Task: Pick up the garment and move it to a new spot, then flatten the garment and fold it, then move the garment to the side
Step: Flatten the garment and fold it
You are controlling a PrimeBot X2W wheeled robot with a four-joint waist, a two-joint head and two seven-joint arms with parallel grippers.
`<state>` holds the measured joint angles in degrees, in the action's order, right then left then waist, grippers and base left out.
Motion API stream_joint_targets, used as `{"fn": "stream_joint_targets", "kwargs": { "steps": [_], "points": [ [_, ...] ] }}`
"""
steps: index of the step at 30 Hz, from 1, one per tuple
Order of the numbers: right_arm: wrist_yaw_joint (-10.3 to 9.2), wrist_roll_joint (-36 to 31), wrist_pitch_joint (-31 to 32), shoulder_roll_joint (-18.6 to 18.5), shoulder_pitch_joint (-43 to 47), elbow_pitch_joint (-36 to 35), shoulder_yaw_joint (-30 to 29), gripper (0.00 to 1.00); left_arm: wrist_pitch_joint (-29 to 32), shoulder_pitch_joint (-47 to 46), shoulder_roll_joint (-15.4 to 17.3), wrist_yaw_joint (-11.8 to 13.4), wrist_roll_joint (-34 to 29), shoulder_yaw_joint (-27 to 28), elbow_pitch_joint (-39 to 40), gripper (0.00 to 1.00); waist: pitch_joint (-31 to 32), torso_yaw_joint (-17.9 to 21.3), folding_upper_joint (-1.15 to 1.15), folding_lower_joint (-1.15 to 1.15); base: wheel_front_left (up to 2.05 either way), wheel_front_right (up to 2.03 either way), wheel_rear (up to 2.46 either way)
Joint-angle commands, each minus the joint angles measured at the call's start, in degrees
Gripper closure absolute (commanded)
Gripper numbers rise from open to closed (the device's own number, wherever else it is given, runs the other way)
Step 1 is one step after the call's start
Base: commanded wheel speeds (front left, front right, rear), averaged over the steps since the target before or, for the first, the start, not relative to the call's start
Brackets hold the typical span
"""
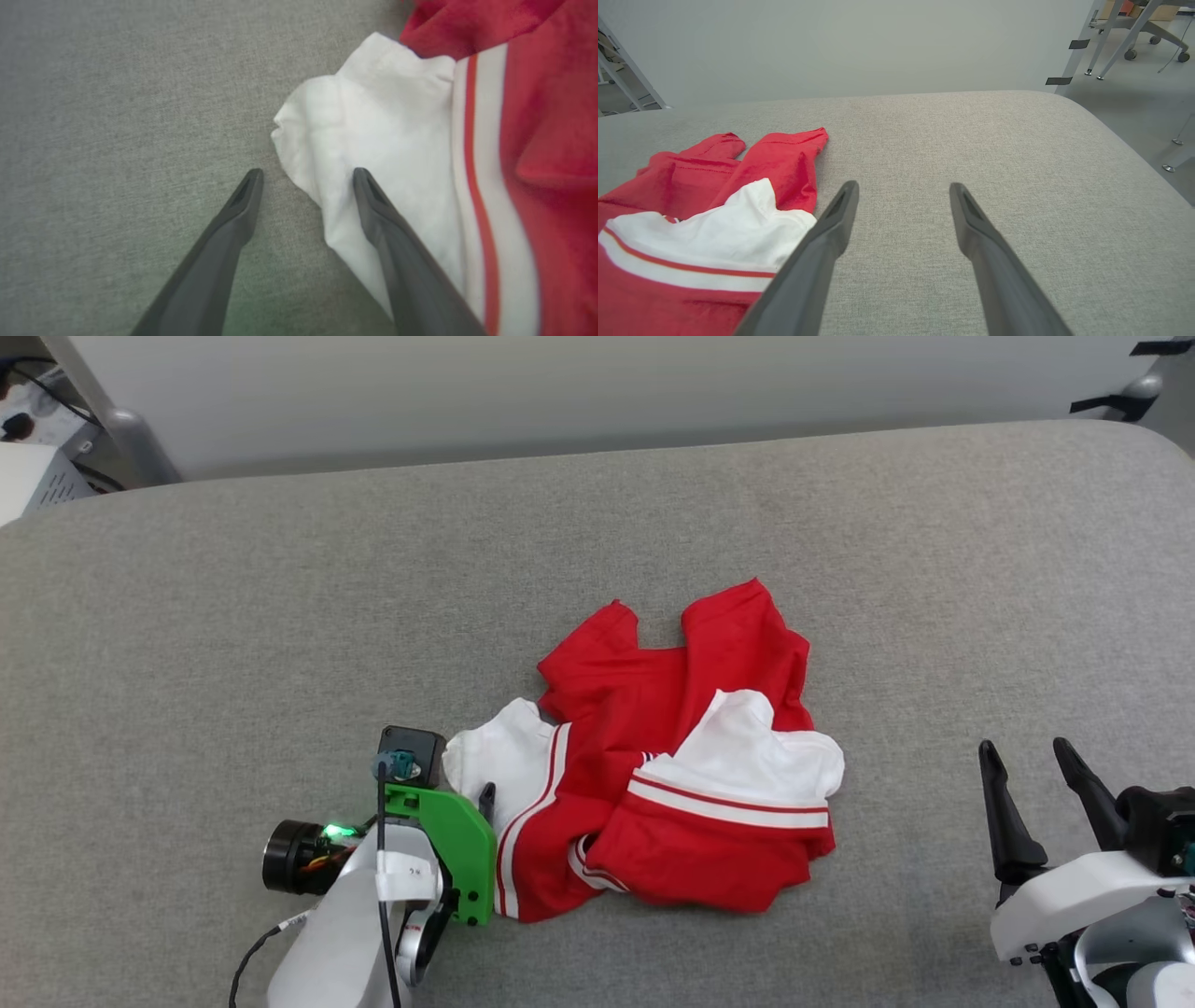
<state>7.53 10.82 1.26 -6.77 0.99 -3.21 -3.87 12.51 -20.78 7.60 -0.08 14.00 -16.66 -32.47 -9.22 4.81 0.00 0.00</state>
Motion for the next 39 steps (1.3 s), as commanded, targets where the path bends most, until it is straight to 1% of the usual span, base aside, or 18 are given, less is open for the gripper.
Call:
{"fn": "stream_joint_targets", "kwargs": {
  "steps": [1,2,3,4,6,8,14,17,20,24,27,29,30,31,35,39],
  "points": [
    [-0.04,-0.38,-0.38,-0.02,-0.91,0.21,0.07,0.00,0.43,-1.04,0.55,0.36,-0.74,-0.38,-1.15,0.00,-1.27,1.13,0.00,0.00,0.00,0.00,0.00],
    [-0.04,-0.40,-0.51,-0.02,-0.99,0.33,0.08,0.00,0.75,-1.09,0.56,0.11,-0.89,-0.83,-2.14,0.00,-1.38,1.19,0.00,0.00,0.00,0.00,0.00],
    [-0.04,-0.42,-0.62,-0.01,-1.01,0.46,0.09,0.00,0.73,-1.13,0.53,-0.23,-0.91,-1.15,-2.76,0.58,-1.43,1.22,0.00,0.00,0.00,0.00,0.00],
    [-0.04,-0.44,-0.73,0.00,-1.01,0.65,0.09,0.00,-0.01,-1.19,0.39,-0.76,-0.64,-1.28,-3.18,1.00,-1.42,1.20,0.00,0.00,0.00,0.00,0.00],
    [-0.04,-0.53,-0.74,0.02,-0.98,0.98,0.22,0.00,-1.22,-1.22,0.33,-1.19,-0.26,-1.26,-4.18,1.00,-1.23,0.98,0.00,0.00,0.00,0.00,0.00],
    [-0.04,-0.63,-0.64,-0.07,-0.87,1.26,0.41,0.00,-3.00,-1.37,0.37,-1.07,0.02,-0.92,-4.81,1.00,-0.76,0.47,0.00,0.00,0.00,0.00,0.00],
    [-0.04,-0.66,-0.21,-0.43,-0.31,1.71,0.71,0.00,-10.35,-1.63,0.53,0.30,1.93,1.92,-3.89,1.00,1.53,-2.01,0.00,0.00,0.00,0.00,0.00],
    [-0.04,-0.58,0.14,-0.56,0.25,2.01,0.86,0.00,-13.81,-1.01,0.97,1.24,3.52,4.25,-1.90,1.00,2.82,-3.57,0.00,0.00,0.00,0.00,0.00],
    [-0.04,-0.53,0.47,-0.53,1.02,2.28,0.80,0.00,-15.94,0.25,1.64,2.11,4.85,6.24,0.30,1.00,3.89,-5.31,0.00,0.00,0.00,0.00,0.00],
    [-0.04,-0.48,0.85,-0.41,1.72,2.66,0.92,0.00,-15.73,3.54,2.72,3.12,6.57,8.27,3.11,1.00,4.69,-7.36,0.00,0.00,0.00,0.00,0.00],
    [-0.04,-0.53,1.20,-0.24,1.97,2.97,0.98,0.00,-13.96,6.94,3.20,3.91,7.92,9.32,4.43,1.00,4.88,-8.49,0.00,0.00,0.00,0.00,0.00],
    [-0.04,-0.49,1.46,-0.13,2.04,3.13,1.04,0.00,-12.37,8.82,3.10,3.82,8.84,9.41,4.68,1.00,4.84,-9.11,0.00,0.00,0.00,0.00,0.00],
    [-0.04,-0.50,1.60,-0.11,2.06,3.24,1.06,0.00,-11.49,9.49,3.06,3.71,9.07,9.19,4.58,0.90,4.81,-9.36,0.00,0.00,0.00,0.00,0.00],
    [-0.04,-0.51,1.76,-0.12,2.05,3.39,1.12,0.00,-10.60,10.17,3.03,3.69,9.21,8.92,4.38,0.00,4.79,-9.59,0.00,0.00,0.00,0.00,0.00],
    [-0.04,-0.51,2.02,-0.10,1.88,3.80,1.11,0.00,-10.38,10.74,3.11,4.32,8.84,8.44,3.74,0.00,4.75,-10.15,0.00,0.00,0.00,0.00,0.00],
    [-0.04,-0.32,2.05,0.00,2.09,4.04,0.70,0.00,-13.94,10.12,2.61,3.58,8.63,8.01,5.10,0.00,5.05,-10.82,0.00,0.00,0.00,0.00,0.00]
  ]
}}
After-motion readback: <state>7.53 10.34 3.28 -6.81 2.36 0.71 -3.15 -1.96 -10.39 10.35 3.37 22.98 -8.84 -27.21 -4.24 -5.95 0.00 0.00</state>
